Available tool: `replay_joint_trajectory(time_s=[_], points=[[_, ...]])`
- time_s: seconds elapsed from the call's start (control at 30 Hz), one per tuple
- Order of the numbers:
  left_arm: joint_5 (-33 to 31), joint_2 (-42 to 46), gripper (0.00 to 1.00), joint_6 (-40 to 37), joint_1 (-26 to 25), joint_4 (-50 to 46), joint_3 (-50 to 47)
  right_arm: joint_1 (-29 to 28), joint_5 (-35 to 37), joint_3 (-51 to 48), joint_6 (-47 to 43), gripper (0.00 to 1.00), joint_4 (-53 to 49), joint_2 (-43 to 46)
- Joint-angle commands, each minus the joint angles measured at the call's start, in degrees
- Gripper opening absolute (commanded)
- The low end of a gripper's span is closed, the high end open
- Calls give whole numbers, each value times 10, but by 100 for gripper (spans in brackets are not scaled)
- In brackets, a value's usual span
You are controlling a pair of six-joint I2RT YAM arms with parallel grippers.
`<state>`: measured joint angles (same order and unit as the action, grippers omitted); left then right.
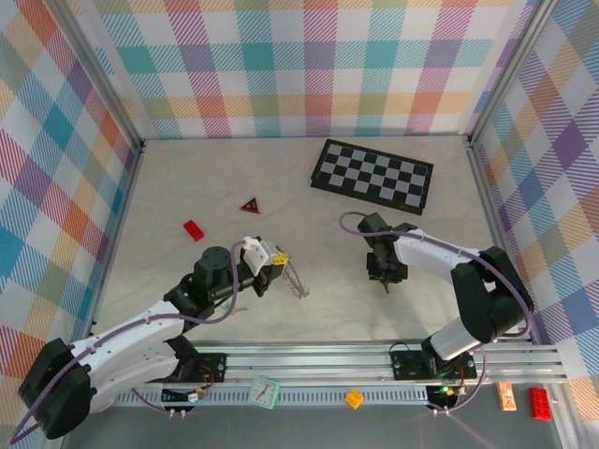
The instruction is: Put the keys on the keyring
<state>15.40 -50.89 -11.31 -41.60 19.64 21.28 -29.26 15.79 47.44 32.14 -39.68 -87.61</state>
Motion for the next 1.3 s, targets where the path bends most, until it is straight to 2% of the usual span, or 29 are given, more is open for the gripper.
replay_joint_trajectory(time_s=[0.0, 0.5, 0.8, 0.93, 1.07, 1.27], points=[[11, 2, 0, 3, -7, 28, 16, 3, 21, 17, -13, 35, -2, -9], [16, 3, 0, 0, -7, 22, 19, 5, 32, 29, -14, 20, -10, -21], [17, 3, 0, 0, -7, 20, 20, 5, 33, 33, -12, 8, -22, -15], [16, 3, 0, -1, -8, 19, 19, 5, 26, 33, -14, 0, -25, -9], [16, 2, 0, -1, -7, 19, 20, 4, -18, 34, -33, 0, -14, 14], [0, -2, 0, 2, -7, 23, 16, -9, -142, 20, -78, 0, 41, 68]])
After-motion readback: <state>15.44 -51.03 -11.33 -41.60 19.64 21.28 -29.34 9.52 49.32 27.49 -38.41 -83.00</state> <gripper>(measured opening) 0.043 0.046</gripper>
